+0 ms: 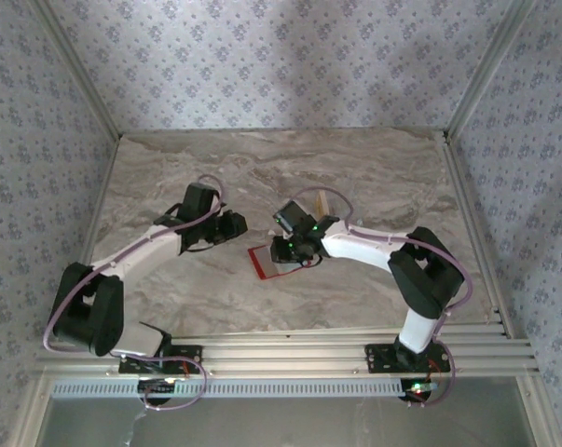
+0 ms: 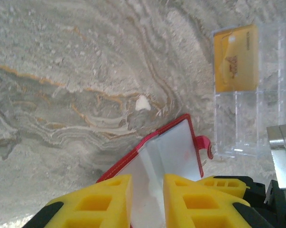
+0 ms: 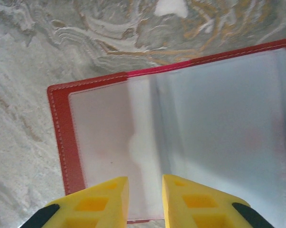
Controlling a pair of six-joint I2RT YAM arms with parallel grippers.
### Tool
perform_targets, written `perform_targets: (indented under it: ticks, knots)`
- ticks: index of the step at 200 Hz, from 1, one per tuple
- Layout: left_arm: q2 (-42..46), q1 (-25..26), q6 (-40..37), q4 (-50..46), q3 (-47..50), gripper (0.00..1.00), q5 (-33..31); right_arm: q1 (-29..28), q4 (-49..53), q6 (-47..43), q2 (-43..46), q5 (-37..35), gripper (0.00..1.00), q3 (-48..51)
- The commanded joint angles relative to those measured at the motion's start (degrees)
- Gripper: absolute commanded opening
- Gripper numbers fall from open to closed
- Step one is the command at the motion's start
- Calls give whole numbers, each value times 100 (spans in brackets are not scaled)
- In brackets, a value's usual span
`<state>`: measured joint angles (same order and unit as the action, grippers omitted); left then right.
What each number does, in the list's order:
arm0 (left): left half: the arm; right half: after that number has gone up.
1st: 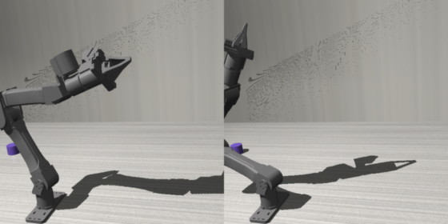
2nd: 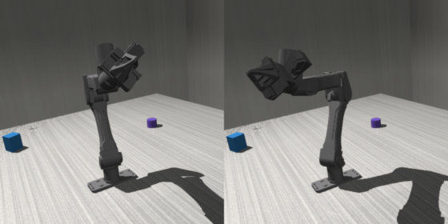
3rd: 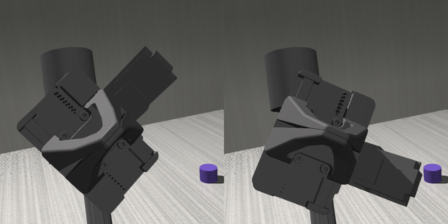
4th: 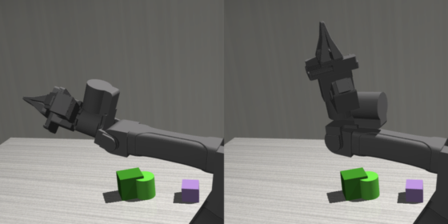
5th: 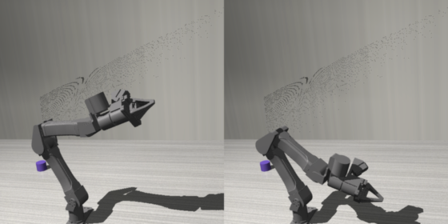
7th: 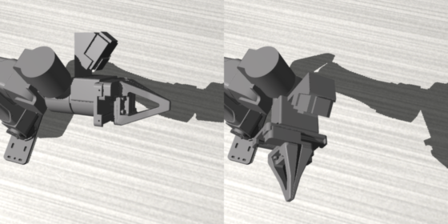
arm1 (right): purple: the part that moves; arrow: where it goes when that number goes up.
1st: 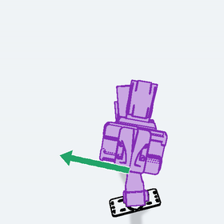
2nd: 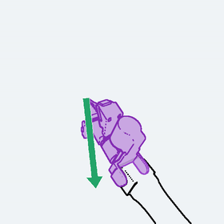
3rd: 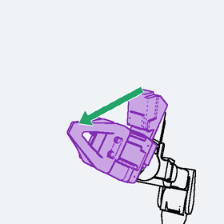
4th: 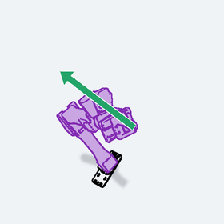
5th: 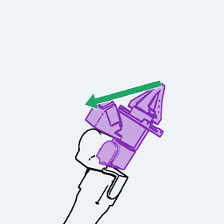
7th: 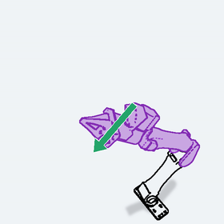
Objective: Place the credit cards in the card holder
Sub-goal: Rotate the card holder at the center of the table.
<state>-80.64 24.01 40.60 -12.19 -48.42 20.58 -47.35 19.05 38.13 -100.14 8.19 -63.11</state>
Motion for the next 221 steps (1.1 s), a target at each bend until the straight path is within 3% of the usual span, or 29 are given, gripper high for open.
perform_targets:
  ticks: [1,48,119,180,221]
  knots:
    - [-88,21,57,-242,-29,23,125,-78,-211,222,-298,342,27,124]
    - [-383,22,18,-293,-114,23,172,-166,-1116,781,-714,843,26,194]
    - [-884,31,-26,-206,-215,25,401,14,-2289,1478,-631,672,29,384]
    - [-1041,103,-78,-95,-271,25,550,-3,-432,362,-68,37,44,-188]
    - [-1168,213,-122,-126,-350,25,535,415,599,-157,429,-493,43,-460]
